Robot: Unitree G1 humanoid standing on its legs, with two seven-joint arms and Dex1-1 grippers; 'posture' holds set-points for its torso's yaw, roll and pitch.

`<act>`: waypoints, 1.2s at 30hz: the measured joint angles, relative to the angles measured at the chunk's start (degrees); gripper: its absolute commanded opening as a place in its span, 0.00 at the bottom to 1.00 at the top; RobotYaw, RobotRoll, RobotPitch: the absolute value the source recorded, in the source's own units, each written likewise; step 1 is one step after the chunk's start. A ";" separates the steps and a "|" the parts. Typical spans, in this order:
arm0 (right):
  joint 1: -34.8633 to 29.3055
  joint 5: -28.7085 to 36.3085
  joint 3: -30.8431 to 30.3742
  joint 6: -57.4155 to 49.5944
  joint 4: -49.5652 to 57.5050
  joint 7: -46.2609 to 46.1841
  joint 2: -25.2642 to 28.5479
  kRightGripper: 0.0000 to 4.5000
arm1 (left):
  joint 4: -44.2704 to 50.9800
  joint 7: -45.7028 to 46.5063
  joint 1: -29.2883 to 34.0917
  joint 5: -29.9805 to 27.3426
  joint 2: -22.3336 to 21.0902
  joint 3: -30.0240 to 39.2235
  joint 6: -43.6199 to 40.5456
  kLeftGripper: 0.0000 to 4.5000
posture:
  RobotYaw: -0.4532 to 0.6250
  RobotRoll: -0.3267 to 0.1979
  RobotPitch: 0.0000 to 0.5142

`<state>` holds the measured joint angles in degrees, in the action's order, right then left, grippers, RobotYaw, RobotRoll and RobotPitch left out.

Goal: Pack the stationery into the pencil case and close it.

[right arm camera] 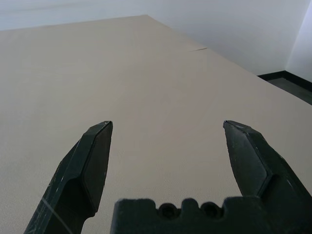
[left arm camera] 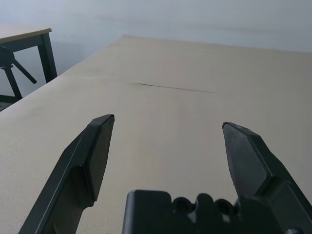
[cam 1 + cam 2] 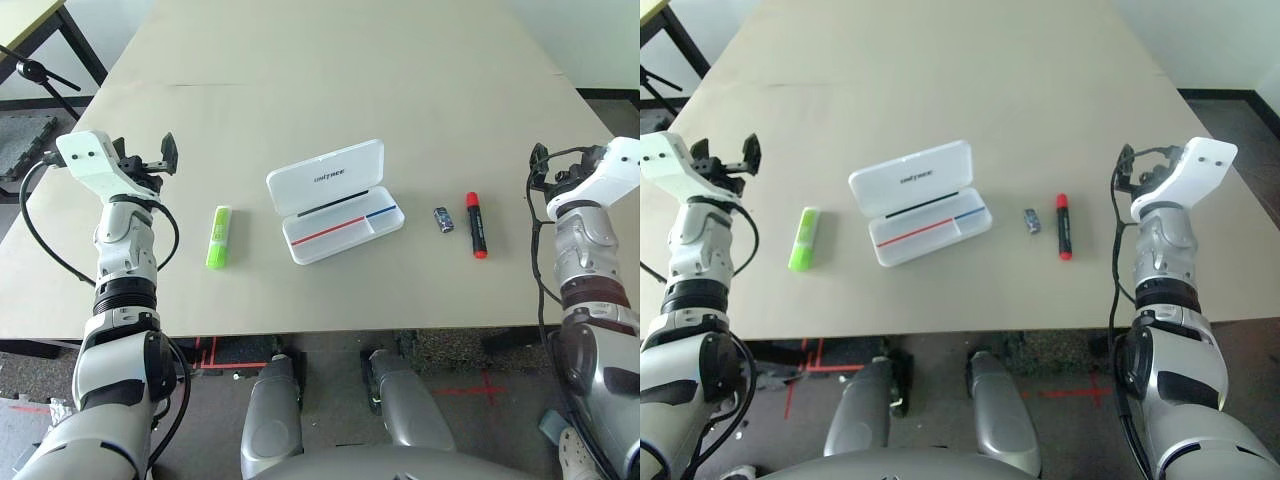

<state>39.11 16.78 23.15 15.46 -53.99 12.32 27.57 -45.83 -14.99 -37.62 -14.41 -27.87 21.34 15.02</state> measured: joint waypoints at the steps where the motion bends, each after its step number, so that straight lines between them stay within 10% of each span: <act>1: 0.00 0.00 0.00 0.00 0.00 0.00 0.00 1.00 | 0.00 0.00 -0.02 0.00 0.00 0.00 0.00 1.00 | 0.34 0.62 0.32; 36: 3.30 -1.11 -2.85 0.51 -2.03 8.32 -1.52 1.00 | 7.82 -0.76 2.95 -1.28 -1.93 0.64 -3.31 1.00 | 0.40 0.62 0.30</act>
<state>42.41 15.67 20.29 15.96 -56.02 20.63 26.06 -38.01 -15.75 -34.67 -15.68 -29.79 21.98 11.70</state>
